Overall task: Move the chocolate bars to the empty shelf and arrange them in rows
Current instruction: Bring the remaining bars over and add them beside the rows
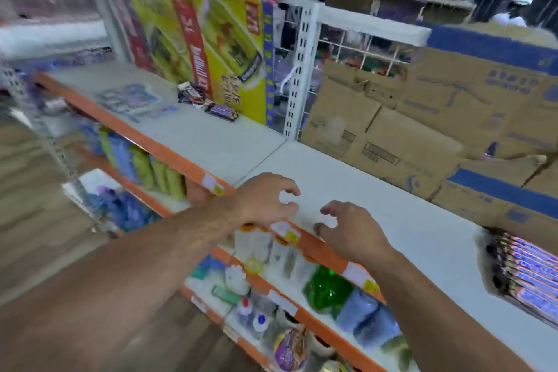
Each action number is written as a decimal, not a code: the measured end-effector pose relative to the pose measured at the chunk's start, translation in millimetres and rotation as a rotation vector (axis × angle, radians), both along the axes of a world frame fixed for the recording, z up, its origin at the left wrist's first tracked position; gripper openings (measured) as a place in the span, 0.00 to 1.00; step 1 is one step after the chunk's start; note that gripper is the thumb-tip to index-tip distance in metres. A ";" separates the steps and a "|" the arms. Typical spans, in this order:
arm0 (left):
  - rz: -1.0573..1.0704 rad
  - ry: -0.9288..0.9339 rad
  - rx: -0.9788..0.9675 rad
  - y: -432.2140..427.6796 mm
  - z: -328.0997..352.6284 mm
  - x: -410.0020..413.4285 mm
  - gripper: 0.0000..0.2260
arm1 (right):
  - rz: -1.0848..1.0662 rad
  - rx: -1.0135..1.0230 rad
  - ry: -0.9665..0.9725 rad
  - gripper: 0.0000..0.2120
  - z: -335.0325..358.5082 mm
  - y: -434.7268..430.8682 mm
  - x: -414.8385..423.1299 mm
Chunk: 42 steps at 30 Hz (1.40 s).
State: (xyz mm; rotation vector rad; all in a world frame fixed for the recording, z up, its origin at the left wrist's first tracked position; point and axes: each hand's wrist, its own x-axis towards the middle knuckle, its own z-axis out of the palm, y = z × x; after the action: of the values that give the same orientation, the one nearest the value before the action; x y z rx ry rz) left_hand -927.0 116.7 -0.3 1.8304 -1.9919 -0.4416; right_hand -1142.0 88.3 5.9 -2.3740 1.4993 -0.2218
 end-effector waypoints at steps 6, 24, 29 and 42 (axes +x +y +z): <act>0.180 0.044 -0.002 18.3 -0.3 106.8 0.16 | 0.159 0.021 -0.004 0.20 1.4 -14.4 117.5; 0.382 -0.034 0.035 -77.8 -4.7 316.9 0.15 | 0.358 0.130 -0.064 0.20 -13.2 -159.3 361.4; 0.380 -0.018 0.067 -109.3 -12.6 353.9 0.15 | 0.335 0.152 -0.067 0.21 -18.6 -186.3 398.5; 0.168 0.021 -0.080 -212.3 -10.0 463.5 0.11 | 0.093 0.031 -0.088 0.10 -23.0 -235.5 498.7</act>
State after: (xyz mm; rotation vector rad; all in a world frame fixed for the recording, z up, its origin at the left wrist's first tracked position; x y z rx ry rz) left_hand -463.6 -95.7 -10.4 1.9161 -1.7976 -0.3248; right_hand -643.3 -147.2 -17.1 -2.3708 1.3397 -0.2751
